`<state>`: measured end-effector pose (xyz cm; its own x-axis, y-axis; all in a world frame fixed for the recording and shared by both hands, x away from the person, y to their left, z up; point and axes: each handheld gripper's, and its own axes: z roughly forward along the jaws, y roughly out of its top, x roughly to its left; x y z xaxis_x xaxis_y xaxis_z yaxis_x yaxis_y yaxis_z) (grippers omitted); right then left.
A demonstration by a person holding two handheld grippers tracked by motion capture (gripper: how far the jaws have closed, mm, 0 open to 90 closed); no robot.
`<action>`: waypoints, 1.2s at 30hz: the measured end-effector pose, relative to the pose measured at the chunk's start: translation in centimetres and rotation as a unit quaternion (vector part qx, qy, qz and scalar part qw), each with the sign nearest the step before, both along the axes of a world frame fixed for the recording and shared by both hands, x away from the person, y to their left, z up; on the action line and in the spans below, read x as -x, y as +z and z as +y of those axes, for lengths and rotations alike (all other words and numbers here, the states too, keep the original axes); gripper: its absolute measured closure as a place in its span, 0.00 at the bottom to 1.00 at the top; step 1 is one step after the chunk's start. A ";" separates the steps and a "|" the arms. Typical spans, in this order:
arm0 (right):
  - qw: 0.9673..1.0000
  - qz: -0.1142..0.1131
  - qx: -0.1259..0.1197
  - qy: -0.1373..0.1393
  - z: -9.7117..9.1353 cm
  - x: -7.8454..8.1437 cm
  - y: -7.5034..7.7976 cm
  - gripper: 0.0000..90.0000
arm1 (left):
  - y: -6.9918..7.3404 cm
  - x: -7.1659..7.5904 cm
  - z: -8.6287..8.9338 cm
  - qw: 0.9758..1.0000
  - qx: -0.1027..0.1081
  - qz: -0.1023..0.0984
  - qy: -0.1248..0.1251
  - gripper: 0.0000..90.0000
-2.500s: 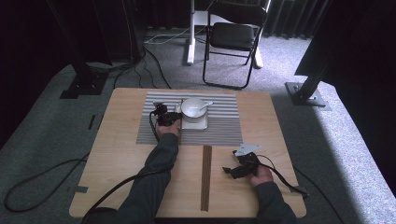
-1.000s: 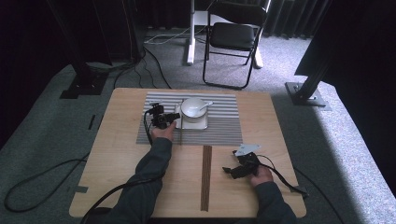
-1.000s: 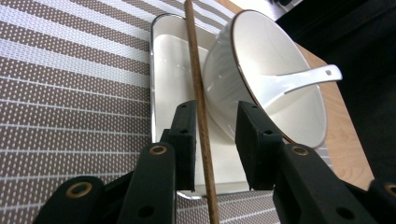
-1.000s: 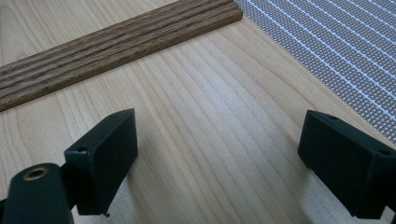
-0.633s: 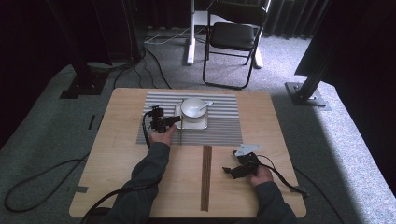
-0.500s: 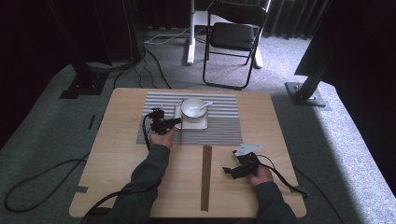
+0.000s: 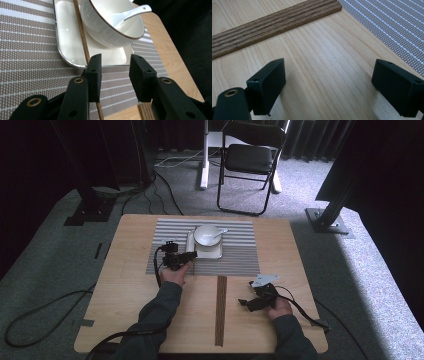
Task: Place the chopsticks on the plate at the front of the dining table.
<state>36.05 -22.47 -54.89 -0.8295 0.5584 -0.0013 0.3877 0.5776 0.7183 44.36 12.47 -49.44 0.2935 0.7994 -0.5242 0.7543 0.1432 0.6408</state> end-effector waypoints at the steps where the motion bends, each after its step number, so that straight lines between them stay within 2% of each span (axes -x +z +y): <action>1: 1.000 0.000 0.000 0.000 0.0 0.0 0.0 0.13 | 0.0 0.1 -0.1 1.000 -0.001 0.000 -0.001 0.70; 9: 1.000 0.000 0.000 0.000 0.0 0.0 0.0 0.13 | -0.1 1.1 -0.4 1.000 -0.015 -0.007 -0.012 0.69; 32: 1.000 0.001 0.000 -0.001 0.0 0.0 0.0 0.13 | -0.3 3.1 -0.8 0.999 -0.033 -0.011 -0.041 0.68; 36: 1.000 0.001 0.000 -0.001 0.0 0.0 0.0 0.13 | -0.2 3.4 -1.0 0.998 -0.049 -0.019 -0.046 0.67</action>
<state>36.04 -22.46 -54.89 -0.8284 0.5602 0.0009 0.3904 0.5761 0.7181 40.95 11.44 -49.63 0.3865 0.8144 -0.4328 0.7365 0.0099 0.6763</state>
